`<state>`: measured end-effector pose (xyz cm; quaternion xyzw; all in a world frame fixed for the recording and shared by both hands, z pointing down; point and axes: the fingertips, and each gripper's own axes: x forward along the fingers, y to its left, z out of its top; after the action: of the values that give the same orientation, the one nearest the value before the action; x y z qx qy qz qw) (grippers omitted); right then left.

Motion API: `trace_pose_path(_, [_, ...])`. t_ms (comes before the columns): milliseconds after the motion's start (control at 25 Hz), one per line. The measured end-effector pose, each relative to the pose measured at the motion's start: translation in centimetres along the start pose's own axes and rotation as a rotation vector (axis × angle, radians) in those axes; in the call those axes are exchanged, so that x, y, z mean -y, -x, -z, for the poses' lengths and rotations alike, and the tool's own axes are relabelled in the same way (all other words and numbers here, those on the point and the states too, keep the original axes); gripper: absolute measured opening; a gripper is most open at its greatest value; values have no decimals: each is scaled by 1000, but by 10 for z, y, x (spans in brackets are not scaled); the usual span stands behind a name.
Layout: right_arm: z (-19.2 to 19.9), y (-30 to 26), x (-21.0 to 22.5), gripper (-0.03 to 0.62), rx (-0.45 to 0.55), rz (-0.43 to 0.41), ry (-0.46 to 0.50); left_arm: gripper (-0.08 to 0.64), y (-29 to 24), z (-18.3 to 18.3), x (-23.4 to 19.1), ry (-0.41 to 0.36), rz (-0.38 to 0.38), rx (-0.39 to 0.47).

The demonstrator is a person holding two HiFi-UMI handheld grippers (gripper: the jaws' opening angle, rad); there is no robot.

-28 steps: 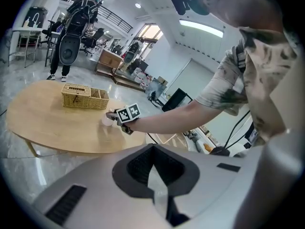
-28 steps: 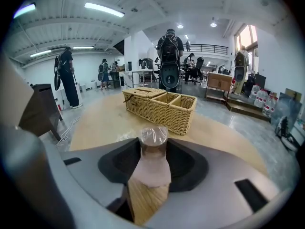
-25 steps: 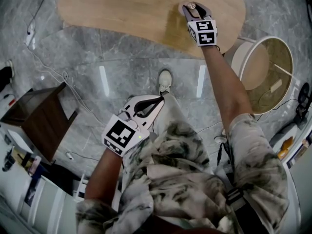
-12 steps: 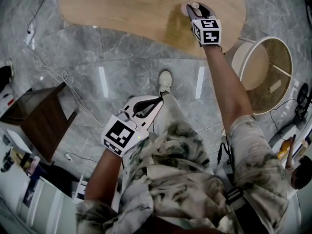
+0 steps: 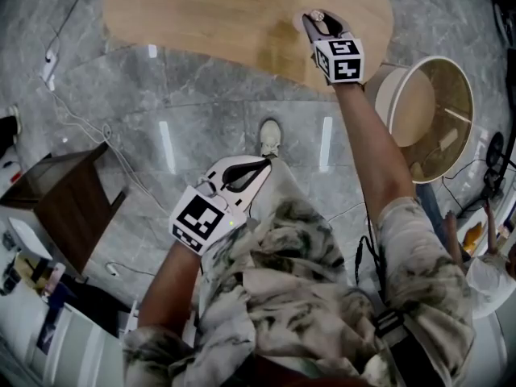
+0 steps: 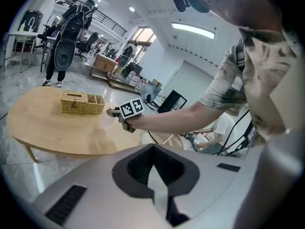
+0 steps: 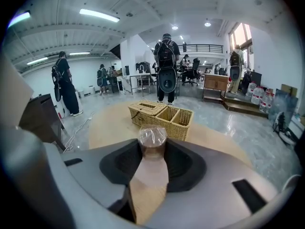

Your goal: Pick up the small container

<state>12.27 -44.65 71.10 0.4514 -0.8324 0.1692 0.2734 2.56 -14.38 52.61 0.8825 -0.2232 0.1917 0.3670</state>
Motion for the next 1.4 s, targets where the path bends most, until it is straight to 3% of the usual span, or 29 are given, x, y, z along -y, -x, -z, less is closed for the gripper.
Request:
trace_pose_path(600, [-54,108,-74,158,35,-12,42,21,72,18,62,-37,62,34])
trace_pose_path(1400, [-93,239,-178,158,65,-48,72,21,153,59,131,-85,110,48])
